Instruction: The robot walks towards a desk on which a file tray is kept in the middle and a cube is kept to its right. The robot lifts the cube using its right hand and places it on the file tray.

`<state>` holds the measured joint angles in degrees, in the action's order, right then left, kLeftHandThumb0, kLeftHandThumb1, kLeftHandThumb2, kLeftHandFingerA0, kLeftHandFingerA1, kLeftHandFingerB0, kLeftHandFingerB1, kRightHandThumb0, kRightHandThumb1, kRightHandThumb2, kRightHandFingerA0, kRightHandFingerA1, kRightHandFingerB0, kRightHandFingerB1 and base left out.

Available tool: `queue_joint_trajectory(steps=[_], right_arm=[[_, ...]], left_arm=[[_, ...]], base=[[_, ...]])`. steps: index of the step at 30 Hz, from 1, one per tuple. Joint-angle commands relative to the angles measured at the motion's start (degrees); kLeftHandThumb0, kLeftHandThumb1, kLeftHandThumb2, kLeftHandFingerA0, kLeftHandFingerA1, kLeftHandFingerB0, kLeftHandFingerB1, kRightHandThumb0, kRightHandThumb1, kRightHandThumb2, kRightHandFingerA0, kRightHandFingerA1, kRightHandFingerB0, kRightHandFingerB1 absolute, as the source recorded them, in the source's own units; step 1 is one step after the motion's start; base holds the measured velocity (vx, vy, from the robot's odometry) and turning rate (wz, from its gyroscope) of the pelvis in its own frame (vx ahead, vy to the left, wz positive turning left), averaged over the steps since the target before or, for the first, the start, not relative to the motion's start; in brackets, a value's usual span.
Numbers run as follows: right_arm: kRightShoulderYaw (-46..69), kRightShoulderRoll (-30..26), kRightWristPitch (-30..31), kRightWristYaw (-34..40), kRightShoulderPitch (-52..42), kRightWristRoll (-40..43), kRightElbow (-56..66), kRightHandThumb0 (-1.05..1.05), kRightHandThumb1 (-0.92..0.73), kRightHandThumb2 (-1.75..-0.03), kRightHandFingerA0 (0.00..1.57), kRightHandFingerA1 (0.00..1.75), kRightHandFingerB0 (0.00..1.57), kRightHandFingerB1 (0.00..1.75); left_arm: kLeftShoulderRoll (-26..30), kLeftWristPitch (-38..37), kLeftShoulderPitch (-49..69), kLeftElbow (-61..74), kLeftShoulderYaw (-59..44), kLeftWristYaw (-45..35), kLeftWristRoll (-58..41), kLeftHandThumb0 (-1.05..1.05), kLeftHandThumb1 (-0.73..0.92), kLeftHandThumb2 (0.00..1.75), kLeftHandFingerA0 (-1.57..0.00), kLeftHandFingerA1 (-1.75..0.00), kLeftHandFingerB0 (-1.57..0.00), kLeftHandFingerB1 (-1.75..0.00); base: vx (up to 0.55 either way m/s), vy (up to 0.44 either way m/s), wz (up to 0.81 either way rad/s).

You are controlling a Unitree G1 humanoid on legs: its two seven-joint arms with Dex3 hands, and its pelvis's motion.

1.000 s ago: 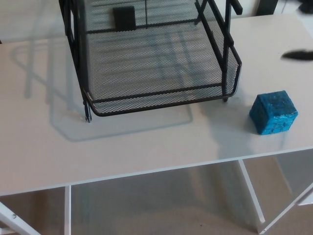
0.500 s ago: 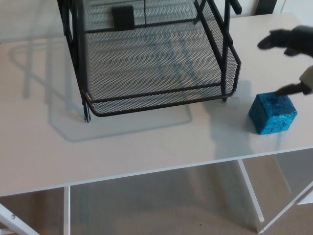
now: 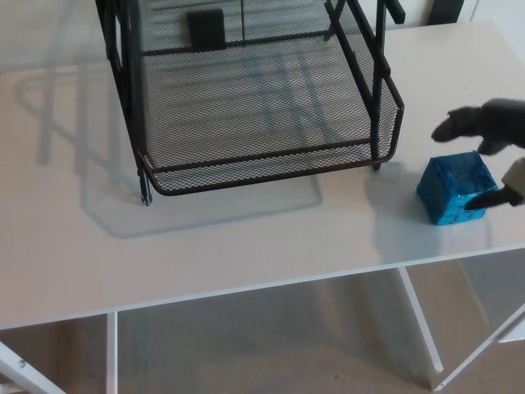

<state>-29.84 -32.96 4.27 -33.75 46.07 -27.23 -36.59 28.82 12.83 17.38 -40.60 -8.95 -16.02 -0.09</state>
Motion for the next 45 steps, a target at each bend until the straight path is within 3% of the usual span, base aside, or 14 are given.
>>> queue_joint_trajectory(steps=[1, 9, 10, 12, 13, 19, 22, 23, 25, 29, 32, 33, 37, 45], right_arm=[[0.3, 0.1, 0.8, -0.5, -1.7, -1.6, -2.7, -0.61, -0.40, -0.74, 0.19, 0.62, 0.07, 0.38], [-1.8, 3.1, 0.8, 4.6, -2.6, -5.1, -9.3, -0.57, -0.40, -0.73, 0.15, 0.53, 0.09, 0.39], [-2.5, 3.2, 0.5, 5.5, -3.1, -5.9, -9.2, -0.59, -0.41, -0.75, 0.19, 0.56, 0.10, 0.40], [-2.8, 3.5, 0.3, 6.2, -3.4, -6.4, -9.0, -0.57, -0.42, -0.75, 0.20, 0.58, 0.11, 0.40], [-2.4, 4.2, 0.2, 7.0, -4.0, -5.9, -8.6, -0.54, -0.42, -0.75, 0.22, 0.58, 0.13, 0.40], [-0.1, 5.2, -4.5, 14.2, -7.0, -5.2, -7.8, -0.45, -0.61, -0.58, 0.55, 0.51, 0.35, 0.32], [0.9, 6.0, -5.5, 18.8, -9.0, -5.6, -6.6, -0.43, -0.63, -0.59, 0.69, 0.58, 0.42, 0.36], [0.7, 6.3, -6.3, 22.9, -10.1, -6.9, -6.3, -0.42, -0.51, -0.89, 0.82, 0.80, 0.53, 0.59], [-0.1, 6.8, -7.8, 30.6, -12.0, -9.4, -5.9, -0.33, -0.63, -0.60, 0.87, 0.98, 0.65, 0.45], [-2.3, 5.7, -9.5, 38.9, -15.1, -13.4, -4.1, -0.28, -0.70, -0.66, 0.87, 1.60, 0.86, 0.60], [-3.1, 5.7, -9.2, 41.1, -16.4, -14.6, -3.2, -0.23, -0.68, -0.66, 0.92, 1.35, 0.96, 0.69], [-3.0, 5.7, -9.8, 42.7, -16.9, -14.7, -3.3, -0.23, -0.65, -0.64, 0.93, 1.42, 0.95, 0.72], [-2.4, 4.8, -11.5, 46.1, -18.6, -14.4, -3.3, -0.27, -0.67, -0.59, 0.93, 1.45, 0.93, 0.70], [4.9, 0.2, -18.2, 47.2, -17.4, -8.9, -1.3, -0.20, -0.69, -0.69, 0.96, 1.29, 0.93, 0.68]], left_arm=[[0.9, -1.4, -0.6, -0.8, 0.0, 0.0, 0.5, -0.79, 0.83, 0.65, -0.26, -0.57, -0.15, -0.41], [1.2, -2.2, -0.8, -1.2, 1.6, -0.1, 1.7, -0.77, 0.66, 1.02, -0.27, -0.62, -0.14, -0.50], [1.0, -1.8, -0.3, 0.0, 1.3, -0.3, 1.0, -0.77, 0.85, 0.65, -0.27, -0.60, -0.19, -0.43], [1.1, -2.7, -0.7, -1.1, 1.7, -0.3, 1.2, -0.76, 0.66, 1.02, -0.27, -0.62, -0.11, -0.50], [1.0, -2.9, -0.5, -1.1, 1.5, -0.2, 1.0, -0.78, 0.84, 0.65, -0.26, -0.59, -0.17, -0.42], [0.9, -4.8, -0.3, -1.9, 2.1, 0.7, 1.6, -0.76, 0.85, 0.65, -0.32, -0.61, -0.23, -0.44], [0.6, -4.9, -0.2, -1.7, 1.6, 0.6, 1.1, -0.76, 0.67, 1.03, -0.27, -0.63, -0.15, -0.52], [0.5, -4.9, -0.4, -2.0, 1.6, 0.9, 1.1, -0.74, 0.85, 0.66, -0.31, -0.58, -0.23, -0.43], [0.4, -5.7, -0.6, -2.5, 1.7, 1.2, 1.3, -0.67, 0.65, 1.08, -0.35, -0.67, -0.13, -0.52], [-0.2, -5.3, 0.6, -0.8, 1.5, 1.9, 1.2, -0.75, 0.85, 0.65, -0.34, -0.62, -0.28, -0.46], [-0.7, -3.7, 1.6, 1.1, 0.5, 2.9, 0.6, -0.69, 0.85, 0.65, -0.43, -0.63, -0.28, -0.44], [-0.7, -4.9, 1.3, 0.1, 0.5, 2.9, 0.7, -0.68, 0.67, 1.04, -0.43, -0.69, -0.23, -0.54], [-1.0, -3.6, 0.3, -0.8, 0.6, 3.5, 1.0, -0.69, 0.83, 0.64, -0.41, -0.65, -0.32, -0.46], [0.1, -2.6, 1.5, 1.7, 1.4, 1.7, 1.6, -0.73, 0.86, 0.65, -0.33, -0.60, -0.23, -0.42]], base=[[0.00, 0.000, 0.00], [0.00, 0.000, 0.00], [0.00, 0.000, 0.00], [0.00, 0.000, 0.00], [0.00, 0.000, 0.00], [0.00, 0.000, 0.00], [0.00, 0.000, 0.00], [0.00, 0.000, 0.00], [0.00, 0.000, 0.00], [0.00, 0.000, 0.00], [0.00, 0.000, 0.00], [0.00, 0.000, 0.00], [0.00, 0.000, 0.00], [0.00, 0.000, 0.00]])
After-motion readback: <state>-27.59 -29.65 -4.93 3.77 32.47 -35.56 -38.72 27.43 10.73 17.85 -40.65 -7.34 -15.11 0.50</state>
